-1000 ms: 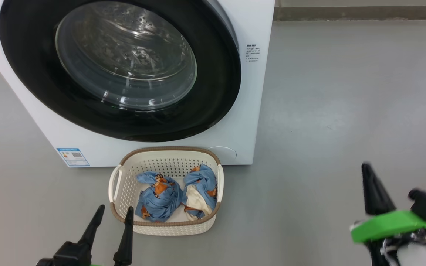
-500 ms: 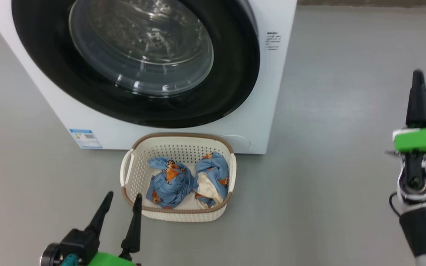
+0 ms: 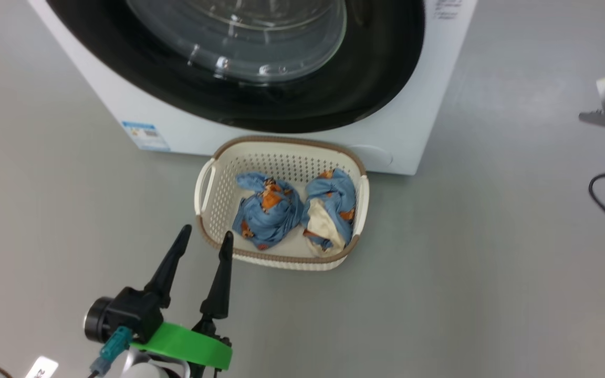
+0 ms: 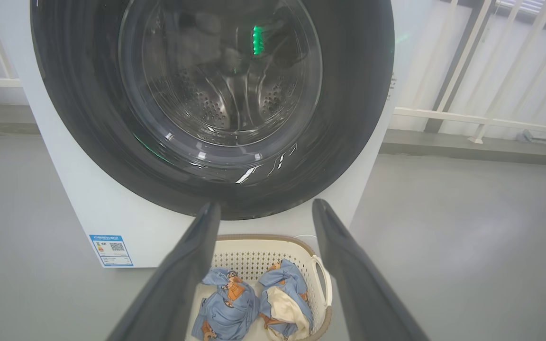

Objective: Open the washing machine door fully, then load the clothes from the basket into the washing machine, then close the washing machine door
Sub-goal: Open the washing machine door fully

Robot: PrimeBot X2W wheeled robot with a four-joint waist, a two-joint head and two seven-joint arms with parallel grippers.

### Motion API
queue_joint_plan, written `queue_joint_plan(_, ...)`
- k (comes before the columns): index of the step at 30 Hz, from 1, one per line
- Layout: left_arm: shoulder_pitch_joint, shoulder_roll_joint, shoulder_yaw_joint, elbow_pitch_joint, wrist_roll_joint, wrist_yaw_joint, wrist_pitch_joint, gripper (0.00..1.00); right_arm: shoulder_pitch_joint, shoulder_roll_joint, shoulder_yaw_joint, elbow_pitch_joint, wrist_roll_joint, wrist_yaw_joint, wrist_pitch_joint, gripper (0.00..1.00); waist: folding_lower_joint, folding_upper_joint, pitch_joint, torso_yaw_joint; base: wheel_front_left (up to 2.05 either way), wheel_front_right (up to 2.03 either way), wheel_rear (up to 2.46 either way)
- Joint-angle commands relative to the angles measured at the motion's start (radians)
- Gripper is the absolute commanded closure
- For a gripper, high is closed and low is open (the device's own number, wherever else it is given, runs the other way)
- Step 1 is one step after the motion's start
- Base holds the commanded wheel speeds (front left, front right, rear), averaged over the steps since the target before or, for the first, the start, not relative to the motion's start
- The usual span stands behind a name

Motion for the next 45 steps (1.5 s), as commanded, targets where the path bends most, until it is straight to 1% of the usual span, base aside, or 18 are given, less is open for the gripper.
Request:
queue_joint_plan(1, -0.037, 0.008, 0.018, -0.032, -0.007, 0.010, -0.011, 0.00, -0.036, -0.018, 0.021, -0.039, 0.042, 0.006, 0.036, 1.00, 0.0000, -0.0001, 0.065, 0.052, 0.00, 0.00, 0.00)
queue_joint_plan(4, -0.054, 0.008, -0.006, -0.041, -0.016, 0.018, -0.011, 0.00, -0.081, -0.051, 0.040, -0.055, 0.099, 0.006, 0.123, 1.00, 0.0000, -0.0001, 0.100, 0.069, 0.00, 0.00, 0.00)
queue_joint_plan(7, -0.074, 0.008, -0.028, -0.050, -0.025, 0.025, -0.011, 0.00, -0.125, -0.074, 0.059, -0.051, 0.131, 0.006, 0.213, 1.00, 0.0000, -0.0001, 0.135, 0.084, 0.00, 0.00, 0.00)
queue_joint_plan(10, -0.091, 0.008, -0.051, -0.049, -0.035, 0.030, -0.011, 0.00, -0.165, -0.078, 0.065, -0.017, 0.177, 0.006, 0.312, 1.00, 0.0000, -0.0001, 0.164, 0.095, 0.00, 0.00, 0.00)
queue_joint_plan(13, -0.109, 0.008, -0.069, -0.046, -0.043, 0.034, -0.011, 0.00, -0.207, -0.075, 0.047, 0.016, 0.224, 0.006, 0.401, 1.00, 0.0000, -0.0001, 0.194, 0.106, 0.00, 0.00, 0.00)
queue_joint_plan(18, -0.139, 0.008, -0.091, -0.046, -0.055, 0.037, -0.011, 0.00, -0.269, -0.081, 0.029, 0.071, 0.241, 0.006, 0.517, 1.00, 0.0000, -0.0001, 0.237, 0.125, 0.00, 0.00, 0.00)
queue_joint_plan(22, -0.156, 0.008, -0.112, -0.046, -0.065, 0.038, -0.011, 0.00, -0.308, -0.085, 0.017, 0.106, 0.243, 0.006, 0.585, 1.00, 0.0000, -0.0001, 0.258, 0.147, 0.00, 0.00, 0.00)
queue_joint_plan(29, -0.183, 0.008, -0.145, -0.052, -0.078, 0.047, -0.011, 0.00, -0.373, -0.080, 0.007, 0.142, 0.218, 0.006, 0.649, 1.00, 0.0000, -0.0001, 0.297, 0.178, 0.00, 0.00, 0.00)
queue_joint_plan(38, -0.203, 0.008, -0.187, -0.061, -0.096, 0.054, -0.011, 0.00, -0.424, -0.076, 0.021, 0.133, 0.152, 0.006, 0.662, 1.00, 0.0000, -0.0001, 0.333, 0.206, 0.00, 0.00, 0.00)
queue_joint_plan(45, -0.215, 0.008, -0.200, -0.063, -0.101, 0.057, -0.011, 0.00, -0.442, -0.075, 0.025, 0.133, 0.131, 0.006, 0.658, 1.00, 0.0000, -0.0001, 0.347, 0.221, 0.00, 0.00, 0.00)
